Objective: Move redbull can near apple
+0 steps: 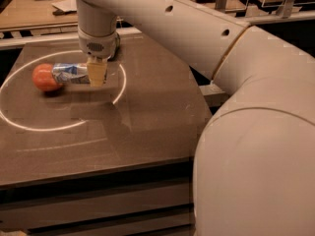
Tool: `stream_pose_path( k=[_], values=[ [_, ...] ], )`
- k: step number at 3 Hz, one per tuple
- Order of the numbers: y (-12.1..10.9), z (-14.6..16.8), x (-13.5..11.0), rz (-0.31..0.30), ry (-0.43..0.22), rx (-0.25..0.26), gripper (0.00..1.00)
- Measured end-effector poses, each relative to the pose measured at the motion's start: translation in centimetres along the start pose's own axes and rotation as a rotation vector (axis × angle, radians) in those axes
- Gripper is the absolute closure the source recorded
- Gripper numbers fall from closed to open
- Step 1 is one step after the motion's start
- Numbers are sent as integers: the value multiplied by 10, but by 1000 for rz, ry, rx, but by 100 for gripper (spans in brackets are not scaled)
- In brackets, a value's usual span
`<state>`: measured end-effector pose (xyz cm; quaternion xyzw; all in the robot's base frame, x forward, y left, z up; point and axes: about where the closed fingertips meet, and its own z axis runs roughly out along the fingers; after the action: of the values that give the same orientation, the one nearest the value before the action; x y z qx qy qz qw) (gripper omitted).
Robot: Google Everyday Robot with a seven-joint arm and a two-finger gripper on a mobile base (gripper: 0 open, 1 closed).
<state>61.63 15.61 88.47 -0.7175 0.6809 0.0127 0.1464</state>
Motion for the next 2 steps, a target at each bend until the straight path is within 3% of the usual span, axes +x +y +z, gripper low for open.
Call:
stream_pose_path(
  k=[1, 2],
  values=[
    [-12, 13, 10, 8, 48, 41, 100],
    [-21, 21, 18, -4, 74, 71, 86]
  ],
)
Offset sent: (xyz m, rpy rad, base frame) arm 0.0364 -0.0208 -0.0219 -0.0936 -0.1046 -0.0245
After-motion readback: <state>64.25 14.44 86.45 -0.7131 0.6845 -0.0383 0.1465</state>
